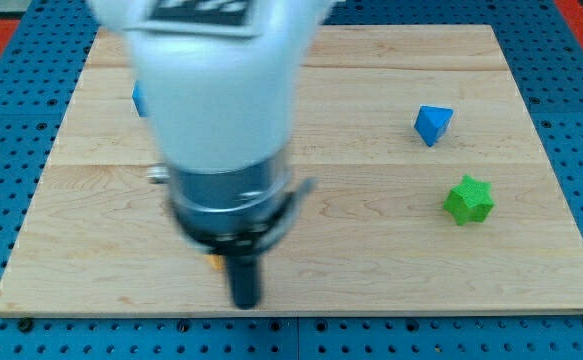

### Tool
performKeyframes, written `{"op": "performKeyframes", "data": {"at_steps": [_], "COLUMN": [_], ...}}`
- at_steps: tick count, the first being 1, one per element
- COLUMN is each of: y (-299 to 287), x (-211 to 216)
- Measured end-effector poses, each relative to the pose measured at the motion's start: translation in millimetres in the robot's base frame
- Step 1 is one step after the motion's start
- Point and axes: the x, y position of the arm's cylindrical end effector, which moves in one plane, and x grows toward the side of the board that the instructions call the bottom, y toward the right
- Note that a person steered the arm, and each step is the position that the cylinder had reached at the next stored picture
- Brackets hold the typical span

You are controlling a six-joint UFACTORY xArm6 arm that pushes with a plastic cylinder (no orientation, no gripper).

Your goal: Slide the hexagon to the bottom right of the red circle

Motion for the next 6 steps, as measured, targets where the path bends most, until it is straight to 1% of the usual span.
{"op": "performKeyframes", "data": {"at_steps": [1,2,3,4,5,6], "y": [-42.2,48.1,50.9,52.2,85.9,60.9], "x": [-34.5,-37.5,-42.9,-110.2,-119.4,-139.9]}}
